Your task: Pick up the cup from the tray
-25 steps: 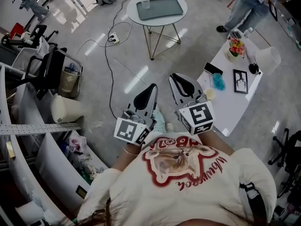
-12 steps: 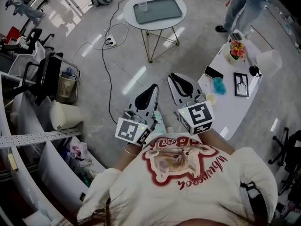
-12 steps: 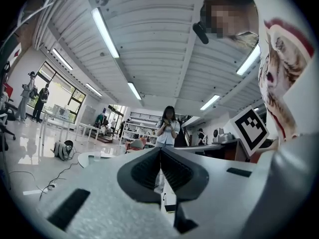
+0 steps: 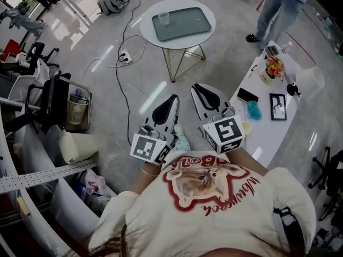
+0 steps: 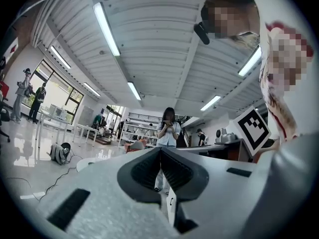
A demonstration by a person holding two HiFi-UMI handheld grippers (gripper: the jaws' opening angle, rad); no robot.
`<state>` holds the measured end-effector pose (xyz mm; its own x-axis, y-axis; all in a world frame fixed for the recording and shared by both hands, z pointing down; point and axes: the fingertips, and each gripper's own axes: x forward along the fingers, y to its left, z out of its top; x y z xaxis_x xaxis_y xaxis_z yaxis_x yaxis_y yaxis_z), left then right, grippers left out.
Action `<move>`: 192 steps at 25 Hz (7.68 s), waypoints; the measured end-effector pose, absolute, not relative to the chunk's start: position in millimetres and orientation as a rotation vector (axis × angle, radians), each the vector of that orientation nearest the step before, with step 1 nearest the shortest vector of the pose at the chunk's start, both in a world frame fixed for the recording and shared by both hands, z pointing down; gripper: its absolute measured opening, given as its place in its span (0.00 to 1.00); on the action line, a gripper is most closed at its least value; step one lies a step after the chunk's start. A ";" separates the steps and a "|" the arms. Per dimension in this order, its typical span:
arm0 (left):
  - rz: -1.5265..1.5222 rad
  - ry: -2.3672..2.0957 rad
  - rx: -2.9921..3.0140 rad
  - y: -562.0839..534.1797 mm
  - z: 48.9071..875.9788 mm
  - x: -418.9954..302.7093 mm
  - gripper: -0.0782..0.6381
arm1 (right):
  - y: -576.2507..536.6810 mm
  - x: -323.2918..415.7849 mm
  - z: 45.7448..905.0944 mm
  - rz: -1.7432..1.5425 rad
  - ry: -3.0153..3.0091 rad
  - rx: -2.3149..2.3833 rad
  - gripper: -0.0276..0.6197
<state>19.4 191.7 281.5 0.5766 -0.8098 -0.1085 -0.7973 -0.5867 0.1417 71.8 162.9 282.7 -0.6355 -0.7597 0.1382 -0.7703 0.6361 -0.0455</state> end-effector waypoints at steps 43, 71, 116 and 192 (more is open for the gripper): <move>-0.222 -1.296 2.739 -22.8 290.9 -60.3 0.13 | -48.3 -6.7 291.0 0.195 -2.700 1.375 0.11; -0.219 -1.366 2.671 -260.1 293.4 -56.1 0.13 | -291.0 -7.2 290.4 0.201 -2.736 1.283 0.11; -0.090 -1.343 2.521 -277.1 380.5 -104.9 0.13 | -319.7 -52.6 423.1 0.407 -2.608 1.142 0.47; -0.153 -1.416 2.271 -243.4 452.6 -139.1 0.13 | -391.8 -82.7 559.5 0.589 -2.322 1.207 0.52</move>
<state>-139.1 -243.4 452.6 0.4646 -0.8739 0.1433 -0.8231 -0.3665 0.4338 -82.7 -391.8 559.5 -0.5128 -0.6412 0.5709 -0.8358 0.5249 -0.1612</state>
